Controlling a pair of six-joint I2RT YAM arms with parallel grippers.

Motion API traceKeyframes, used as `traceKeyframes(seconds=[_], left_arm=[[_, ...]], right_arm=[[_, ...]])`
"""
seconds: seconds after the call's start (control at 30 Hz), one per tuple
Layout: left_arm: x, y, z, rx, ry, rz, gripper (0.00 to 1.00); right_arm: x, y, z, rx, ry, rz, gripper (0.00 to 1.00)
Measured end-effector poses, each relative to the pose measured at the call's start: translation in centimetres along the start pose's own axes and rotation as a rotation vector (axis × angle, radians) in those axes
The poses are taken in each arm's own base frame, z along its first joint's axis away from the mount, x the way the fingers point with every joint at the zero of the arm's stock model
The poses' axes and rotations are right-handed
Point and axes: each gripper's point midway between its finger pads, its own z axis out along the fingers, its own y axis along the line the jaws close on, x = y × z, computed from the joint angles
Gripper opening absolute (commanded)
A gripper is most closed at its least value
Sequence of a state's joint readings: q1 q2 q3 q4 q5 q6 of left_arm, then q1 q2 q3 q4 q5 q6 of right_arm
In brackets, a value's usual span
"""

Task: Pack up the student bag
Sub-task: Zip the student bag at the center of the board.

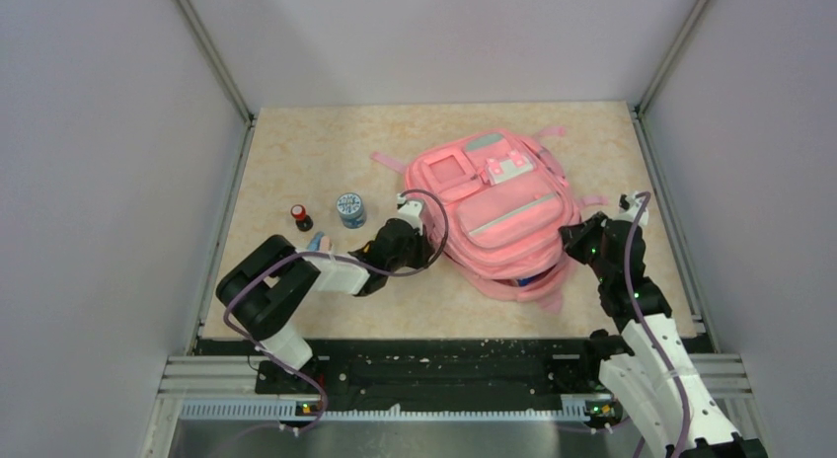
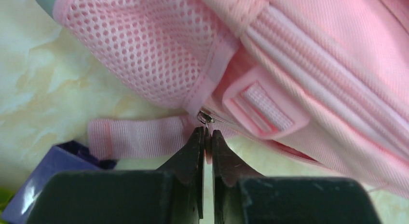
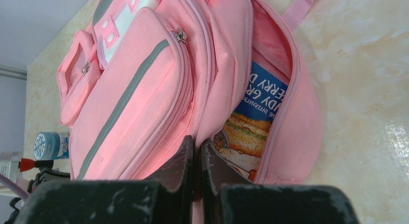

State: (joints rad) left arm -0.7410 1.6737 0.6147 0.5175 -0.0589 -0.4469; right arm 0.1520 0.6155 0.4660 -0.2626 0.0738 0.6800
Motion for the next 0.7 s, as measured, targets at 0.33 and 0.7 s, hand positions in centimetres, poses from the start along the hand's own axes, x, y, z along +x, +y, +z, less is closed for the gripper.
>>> traceKeyframes(seconds=[0.33,0.7], left_arm=[[1.5,-2.4,-2.6,0.115,0.051,0.014,0.00],[3.6,-11.5,-4.2,0.284,0.116,0.022,0.00]], right_arm=[[0.4,-0.7,0.0,0.012,-0.009,-0.003,0.00],[2.0,-2.7,1.0,0.057,-0.025,0.047,0.00]])
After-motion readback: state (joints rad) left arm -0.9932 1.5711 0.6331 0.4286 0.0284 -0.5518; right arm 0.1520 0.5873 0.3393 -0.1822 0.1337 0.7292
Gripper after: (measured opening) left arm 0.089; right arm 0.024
